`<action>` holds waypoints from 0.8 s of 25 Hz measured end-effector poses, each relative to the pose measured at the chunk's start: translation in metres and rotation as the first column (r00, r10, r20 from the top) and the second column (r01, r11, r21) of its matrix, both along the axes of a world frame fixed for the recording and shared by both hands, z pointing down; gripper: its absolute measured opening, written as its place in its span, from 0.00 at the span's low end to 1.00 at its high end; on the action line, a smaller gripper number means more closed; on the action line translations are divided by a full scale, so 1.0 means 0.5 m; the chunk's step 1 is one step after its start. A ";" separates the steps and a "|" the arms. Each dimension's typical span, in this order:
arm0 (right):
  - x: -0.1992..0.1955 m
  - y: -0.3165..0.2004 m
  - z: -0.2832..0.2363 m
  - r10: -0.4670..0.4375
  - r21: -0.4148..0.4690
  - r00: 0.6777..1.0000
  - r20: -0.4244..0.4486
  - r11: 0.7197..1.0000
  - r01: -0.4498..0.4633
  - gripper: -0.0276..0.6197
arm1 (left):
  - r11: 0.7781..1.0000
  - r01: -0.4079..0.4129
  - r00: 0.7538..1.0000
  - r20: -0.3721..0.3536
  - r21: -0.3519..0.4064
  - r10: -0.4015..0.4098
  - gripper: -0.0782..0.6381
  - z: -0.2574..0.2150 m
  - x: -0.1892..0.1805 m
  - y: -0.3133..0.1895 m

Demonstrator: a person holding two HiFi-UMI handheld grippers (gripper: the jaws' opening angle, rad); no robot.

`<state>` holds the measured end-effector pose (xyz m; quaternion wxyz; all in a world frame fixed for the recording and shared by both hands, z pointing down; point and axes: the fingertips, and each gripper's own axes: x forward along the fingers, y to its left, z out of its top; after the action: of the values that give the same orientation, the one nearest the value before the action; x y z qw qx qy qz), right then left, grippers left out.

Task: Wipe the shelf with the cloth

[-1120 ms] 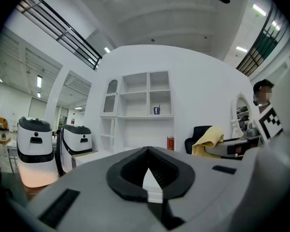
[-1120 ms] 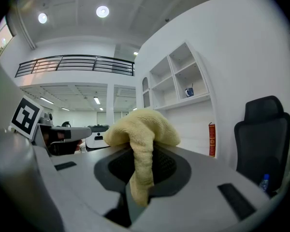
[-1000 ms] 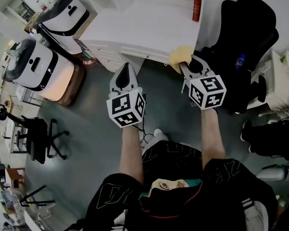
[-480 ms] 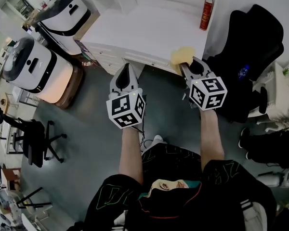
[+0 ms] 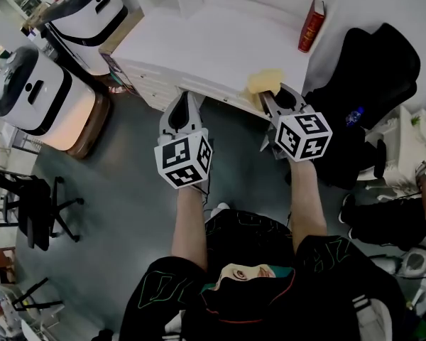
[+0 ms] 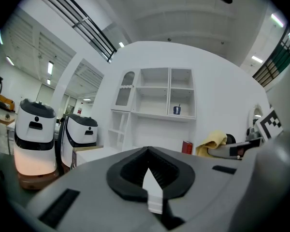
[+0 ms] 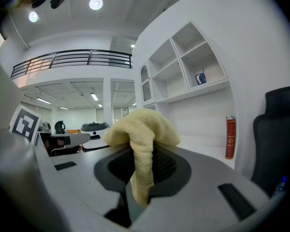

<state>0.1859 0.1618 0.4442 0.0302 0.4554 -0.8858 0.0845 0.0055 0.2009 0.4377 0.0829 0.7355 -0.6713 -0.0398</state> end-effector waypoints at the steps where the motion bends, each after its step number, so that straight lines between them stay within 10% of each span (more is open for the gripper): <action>1: -0.009 -0.007 -0.004 -0.004 0.003 1.000 -0.002 1.000 0.004 0.14 | 1.000 0.012 1.000 -0.010 0.002 -0.012 0.11 0.000 -0.012 -0.007; 20: -0.027 -0.217 0.019 0.031 0.025 1.000 -0.001 0.999 -0.031 0.14 | 1.000 0.011 0.999 0.037 -0.021 -0.010 0.11 0.023 -0.039 -0.204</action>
<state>0.1726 0.0533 0.4539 0.0239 0.4693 -0.8797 0.0737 -0.0140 0.0987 0.4491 0.0780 0.7316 -0.6770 -0.0195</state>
